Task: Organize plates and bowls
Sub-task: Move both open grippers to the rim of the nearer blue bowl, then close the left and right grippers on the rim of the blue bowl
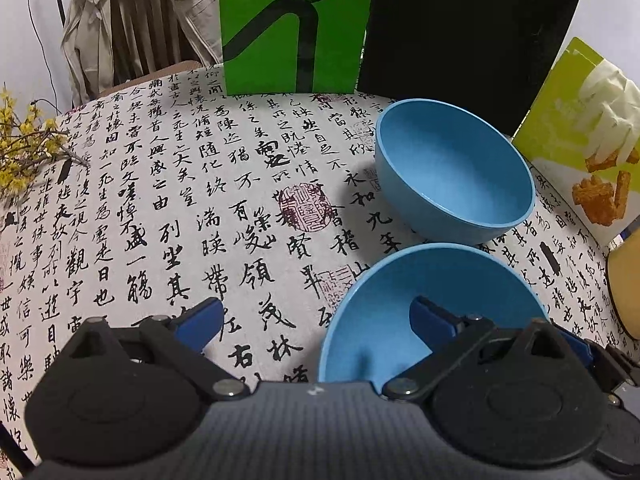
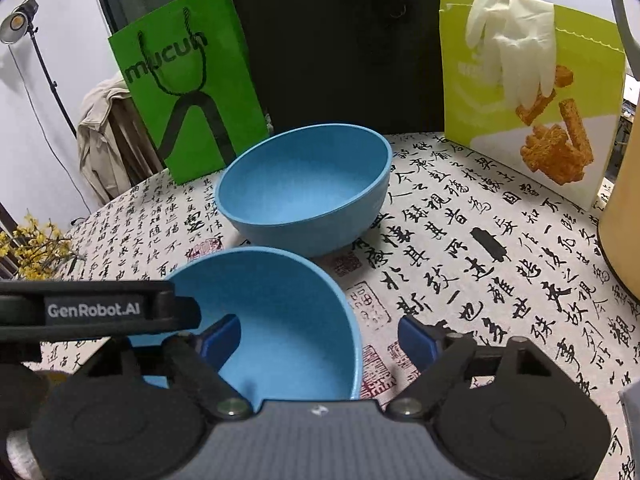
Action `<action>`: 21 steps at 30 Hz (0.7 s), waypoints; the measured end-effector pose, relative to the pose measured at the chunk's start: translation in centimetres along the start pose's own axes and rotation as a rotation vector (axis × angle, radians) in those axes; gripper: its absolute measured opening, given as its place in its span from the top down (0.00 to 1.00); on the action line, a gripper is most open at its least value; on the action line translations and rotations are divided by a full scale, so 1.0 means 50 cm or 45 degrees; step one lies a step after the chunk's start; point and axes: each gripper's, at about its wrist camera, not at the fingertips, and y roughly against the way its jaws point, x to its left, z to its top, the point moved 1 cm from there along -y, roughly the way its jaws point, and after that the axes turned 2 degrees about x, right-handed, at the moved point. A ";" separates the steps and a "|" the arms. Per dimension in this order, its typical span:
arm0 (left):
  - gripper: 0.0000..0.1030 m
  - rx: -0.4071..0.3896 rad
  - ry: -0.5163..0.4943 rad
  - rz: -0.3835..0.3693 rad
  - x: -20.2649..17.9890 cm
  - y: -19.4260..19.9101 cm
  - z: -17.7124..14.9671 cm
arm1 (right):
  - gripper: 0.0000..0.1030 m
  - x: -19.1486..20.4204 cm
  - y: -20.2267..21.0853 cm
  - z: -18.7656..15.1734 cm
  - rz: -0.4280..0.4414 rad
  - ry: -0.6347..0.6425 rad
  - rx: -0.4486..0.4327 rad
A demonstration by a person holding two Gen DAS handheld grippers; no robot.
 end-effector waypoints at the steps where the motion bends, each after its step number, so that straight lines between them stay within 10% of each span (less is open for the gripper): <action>1: 0.03 -0.004 -0.002 -0.001 -0.001 0.001 -0.001 | 0.18 0.001 0.000 0.000 0.001 -0.001 -0.003; 21: 0.50 0.011 -0.045 -0.046 0.001 -0.011 -0.009 | 0.68 -0.007 -0.015 -0.007 0.005 -0.021 0.034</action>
